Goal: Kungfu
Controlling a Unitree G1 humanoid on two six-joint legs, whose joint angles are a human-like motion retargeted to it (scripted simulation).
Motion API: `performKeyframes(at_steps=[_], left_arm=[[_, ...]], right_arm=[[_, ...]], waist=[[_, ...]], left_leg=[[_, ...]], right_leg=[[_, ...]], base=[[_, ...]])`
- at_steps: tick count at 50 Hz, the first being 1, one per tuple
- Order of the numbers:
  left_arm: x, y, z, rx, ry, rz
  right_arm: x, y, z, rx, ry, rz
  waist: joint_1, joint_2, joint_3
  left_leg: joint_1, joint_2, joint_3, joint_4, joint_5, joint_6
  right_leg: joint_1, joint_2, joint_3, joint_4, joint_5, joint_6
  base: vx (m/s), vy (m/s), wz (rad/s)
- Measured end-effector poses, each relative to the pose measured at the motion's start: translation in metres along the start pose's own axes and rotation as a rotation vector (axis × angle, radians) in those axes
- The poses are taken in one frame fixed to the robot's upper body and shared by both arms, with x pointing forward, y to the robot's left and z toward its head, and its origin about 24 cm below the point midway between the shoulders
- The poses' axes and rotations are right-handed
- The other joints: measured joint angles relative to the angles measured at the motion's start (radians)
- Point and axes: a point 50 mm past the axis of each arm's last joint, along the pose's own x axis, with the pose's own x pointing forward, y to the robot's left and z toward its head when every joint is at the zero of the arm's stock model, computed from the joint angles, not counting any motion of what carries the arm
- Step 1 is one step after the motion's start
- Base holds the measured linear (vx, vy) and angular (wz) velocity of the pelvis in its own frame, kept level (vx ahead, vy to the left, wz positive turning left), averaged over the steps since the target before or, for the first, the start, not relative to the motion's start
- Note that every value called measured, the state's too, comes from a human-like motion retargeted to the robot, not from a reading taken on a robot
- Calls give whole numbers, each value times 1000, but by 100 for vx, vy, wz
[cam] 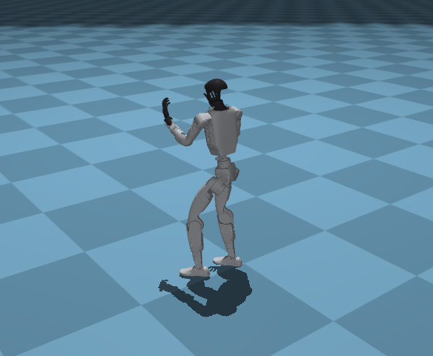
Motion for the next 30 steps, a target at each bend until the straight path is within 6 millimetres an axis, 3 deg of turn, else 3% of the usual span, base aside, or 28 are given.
performKeyframes(at_steps=[6, 10, 13, 15, 17, 20, 24, 28, 30], left_arm=[[-16, -30, -26, -340, -14, -137], [-31, -55, -48, -527, -17, -182], [-41, -76, -66, -630, -22, -168], [-45, -92, -79, -677, -20, -151], [-48, -92, -81, -657, -6, -142], [-50, -81, -73, -568, 10, -158], [-65, -64, -57, -321, 52, -180], [-77, -50, -29, -78, 116, -261], [-83, -40, -11, 40, 149, -275]], right_arm=[[-12, 16, 1, 204, -19, -1], [-33, 25, -6, 318, 15, -40], [-48, 27, -4, 351, 29, -80], [-56, 23, 9, 311, 10, -98], [-62, 23, 23, 250, -16, -83], [-64, 28, 28, 135, -31, -46], [-62, 35, 34, 49, -18, 41], [-50, 47, 43, -111, -84, 189], [-39, 59, 41, -194, -138, 268]], waist=[[-8, -31, -14], [-33, -31, 1], [-44, 1, 40], [-103, 64, 89], [-99, 77, 123], [-76, 113, 170], [21, 128, 122], [135, 122, 56], [202, 103, 27]], left_leg=[[-9, 46, -18, -319, 29, 241], [29, 91, -58, -342, 57, 317], [94, 160, 58, -270, 26, 187], [18, 200, 10, -116, 52, 110], [-52, 163, -79, 39, 42, 25], [-89, 232, -7, 164, -18, -44], [-144, 239, 45, 263, -73, -64], [-224, 181, 26, 301, -95, -54], [-243, 140, 15, 292, -86, -43]], right_leg=[[126, -2, 278, 17, -66, -1], [172, -33, 435, 77, -135, 19], [186, -58, 511, 143, -209, 87], [182, -59, 406, 161, -205, 154], [134, -126, 288, 205, -179, 238], [89, -235, 37, 193, -127, 311], [66, -364, -176, 153, -87, 374], [112, -420, -273, 60, -65, 432], [158, -442, -334, 20, -72, 432]], base=[[77, 13, -257], [76, 45, -241], [76, 72, -215], [60, 68, -94], [68, 85, -161], [27, 77, -147], [40, 49, -62], [16, 32, 85], [5, 23, 138]])
